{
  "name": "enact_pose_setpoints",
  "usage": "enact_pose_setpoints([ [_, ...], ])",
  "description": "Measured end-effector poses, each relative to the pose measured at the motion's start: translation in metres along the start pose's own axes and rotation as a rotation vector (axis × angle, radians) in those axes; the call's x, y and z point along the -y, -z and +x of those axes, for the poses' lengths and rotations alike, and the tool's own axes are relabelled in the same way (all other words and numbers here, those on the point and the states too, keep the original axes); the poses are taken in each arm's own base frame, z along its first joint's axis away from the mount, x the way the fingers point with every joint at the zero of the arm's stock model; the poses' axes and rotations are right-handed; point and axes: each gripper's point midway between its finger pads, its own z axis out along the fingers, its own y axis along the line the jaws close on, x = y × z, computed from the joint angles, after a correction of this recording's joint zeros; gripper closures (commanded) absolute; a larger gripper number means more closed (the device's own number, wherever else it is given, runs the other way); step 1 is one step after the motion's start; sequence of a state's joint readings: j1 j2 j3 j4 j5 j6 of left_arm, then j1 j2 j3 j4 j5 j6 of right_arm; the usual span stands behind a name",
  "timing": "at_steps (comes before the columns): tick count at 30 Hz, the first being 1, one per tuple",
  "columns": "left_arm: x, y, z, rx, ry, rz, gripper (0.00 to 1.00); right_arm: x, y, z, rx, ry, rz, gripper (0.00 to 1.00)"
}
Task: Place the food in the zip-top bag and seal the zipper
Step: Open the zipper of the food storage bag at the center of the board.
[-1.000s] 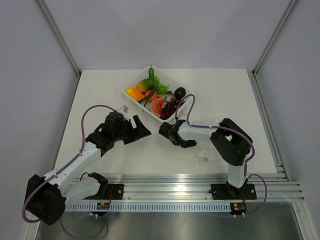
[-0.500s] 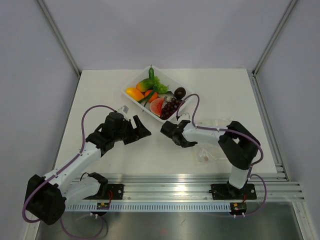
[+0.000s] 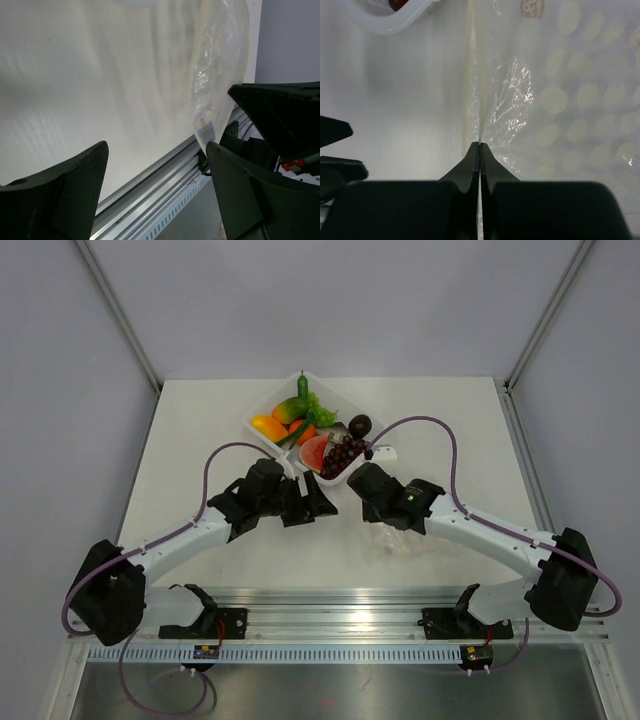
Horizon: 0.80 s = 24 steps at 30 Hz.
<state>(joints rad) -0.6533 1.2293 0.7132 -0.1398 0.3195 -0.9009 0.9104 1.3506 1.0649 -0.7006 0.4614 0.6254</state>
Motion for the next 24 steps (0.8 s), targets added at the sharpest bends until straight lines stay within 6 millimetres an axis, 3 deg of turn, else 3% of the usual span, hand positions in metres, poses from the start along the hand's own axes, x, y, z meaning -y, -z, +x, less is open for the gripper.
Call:
enact_pose_setpoints([
  [7, 0.04, -0.027, -0.005, -0.011, -0.026, 0.092, 0.26, -0.009, 0.01, 0.001, -0.019, -0.013, -0.068, 1.0],
  [20, 0.039, -0.061, 0.014, -0.087, -0.032, 0.072, 0.35, -0.013, 0.032, -0.01, 0.019, -0.09, -0.136, 1.0],
  [22, 0.039, -0.067, 0.018, -0.101, -0.031, 0.066, 0.44, -0.013, 0.032, -0.011, 0.019, -0.101, -0.138, 1.0],
  [24, 0.04, -0.074, 0.02, -0.111, -0.019, 0.063, 0.65, -0.013, 0.033, -0.01, 0.018, -0.109, -0.137, 1.0],
])
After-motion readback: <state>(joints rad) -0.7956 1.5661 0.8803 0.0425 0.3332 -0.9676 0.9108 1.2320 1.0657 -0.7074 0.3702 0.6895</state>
